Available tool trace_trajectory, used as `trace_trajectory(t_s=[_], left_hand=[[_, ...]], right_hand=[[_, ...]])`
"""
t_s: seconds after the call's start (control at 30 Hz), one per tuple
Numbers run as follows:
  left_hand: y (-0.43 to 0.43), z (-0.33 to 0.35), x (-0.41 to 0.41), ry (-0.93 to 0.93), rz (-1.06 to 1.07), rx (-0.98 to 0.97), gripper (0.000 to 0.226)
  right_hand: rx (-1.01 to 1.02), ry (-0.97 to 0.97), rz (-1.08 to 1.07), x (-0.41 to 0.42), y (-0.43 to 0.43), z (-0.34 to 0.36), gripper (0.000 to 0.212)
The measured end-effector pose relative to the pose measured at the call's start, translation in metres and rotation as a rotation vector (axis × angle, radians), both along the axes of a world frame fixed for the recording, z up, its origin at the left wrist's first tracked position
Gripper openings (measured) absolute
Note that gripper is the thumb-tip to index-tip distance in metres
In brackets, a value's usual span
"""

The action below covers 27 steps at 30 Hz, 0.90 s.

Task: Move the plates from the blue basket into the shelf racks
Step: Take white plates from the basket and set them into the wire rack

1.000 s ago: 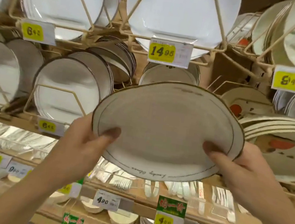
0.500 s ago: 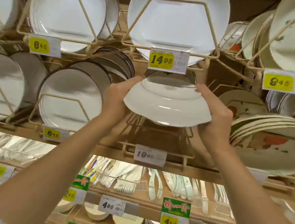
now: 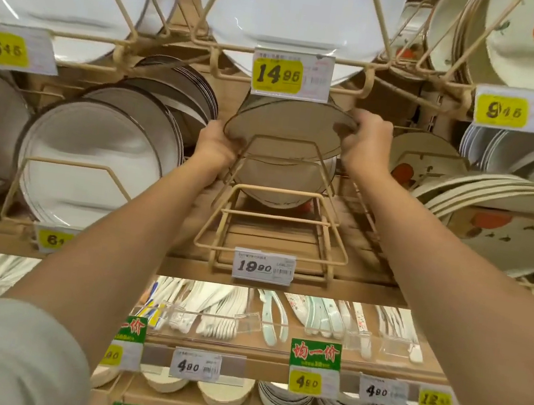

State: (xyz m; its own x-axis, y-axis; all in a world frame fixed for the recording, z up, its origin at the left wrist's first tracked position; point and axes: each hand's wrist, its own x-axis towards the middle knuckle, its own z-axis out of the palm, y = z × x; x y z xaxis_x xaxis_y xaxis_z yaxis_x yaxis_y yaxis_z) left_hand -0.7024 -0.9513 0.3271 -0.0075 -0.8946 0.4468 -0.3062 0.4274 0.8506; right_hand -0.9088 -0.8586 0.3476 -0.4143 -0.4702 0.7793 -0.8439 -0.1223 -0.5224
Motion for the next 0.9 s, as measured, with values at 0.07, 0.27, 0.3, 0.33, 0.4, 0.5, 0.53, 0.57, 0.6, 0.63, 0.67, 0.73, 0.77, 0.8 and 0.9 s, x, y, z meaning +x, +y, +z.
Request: trace_trajectory(t_s=[0.07, 0.27, 0.3, 0.33, 0.4, 0.5, 0.53, 0.57, 0.6, 0.63, 0.67, 0.73, 0.77, 0.8, 0.9], left_hand=[[-0.002, 0.002, 0.001, -0.05, 0.046, 0.039, 0.033], [-0.013, 0.003, 0.006, -0.207, 0.09, -0.02, 0.024], [-0.014, 0.0, 0.005, -0.215, 0.095, -0.038, 0.021], [-0.014, -0.002, 0.004, -0.245, 0.14, -0.078, 0.022], [-0.014, -0.004, -0.001, -0.339, 0.295, -0.203, 0.024], [-0.013, 0.0, -0.006, -0.388, 0.357, -0.272, 0.027], [-0.015, 0.001, -0.007, -0.391, 0.33, -0.248, 0.029], [-0.017, 0.002, -0.008, -0.38, 0.294, -0.211, 0.032], [-0.019, 0.002, -0.009, -0.343, 0.245, -0.149, 0.033], [-0.023, 0.002, -0.01, -0.304, 0.202, -0.094, 0.034], [-0.024, 0.001, -0.01, -0.266, 0.163, -0.052, 0.034], [-0.024, -0.002, -0.012, -0.227, 0.119, -0.01, 0.034], [-0.024, -0.004, -0.013, -0.21, 0.12, -0.014, 0.034], [-0.021, -0.005, -0.013, -0.181, 0.115, -0.007, 0.033], [-0.026, -0.009, -0.017, -0.172, 0.12, -0.01, 0.03]], right_hand=[[0.014, -0.01, -0.008, 0.001, -0.003, 0.005, 0.018], [0.303, -0.038, -0.003, 0.003, -0.019, 0.009, 0.031], [0.332, -0.037, -0.017, 0.004, -0.021, 0.007, 0.031], [0.34, -0.038, -0.039, 0.005, -0.023, 0.005, 0.03], [0.324, -0.058, -0.081, 0.005, -0.027, 0.001, 0.027], [0.315, -0.081, -0.136, 0.01, -0.033, -0.001, 0.028], [0.314, -0.073, -0.166, 0.012, -0.036, -0.001, 0.029], [0.31, -0.05, -0.202, 0.015, -0.038, -0.001, 0.03], [0.302, -0.019, -0.235, 0.017, -0.041, -0.002, 0.031], [0.295, 0.01, -0.255, 0.017, -0.044, -0.003, 0.032], [0.298, 0.023, -0.253, 0.016, -0.046, -0.004, 0.034], [0.317, 0.01, -0.194, 0.011, -0.049, -0.006, 0.039], [0.303, 0.012, -0.163, 0.008, -0.049, -0.009, 0.043], [0.263, 0.016, -0.135, 0.006, -0.048, -0.012, 0.05], [0.137, -0.034, -0.1, 0.002, -0.045, -0.022, 0.069]])
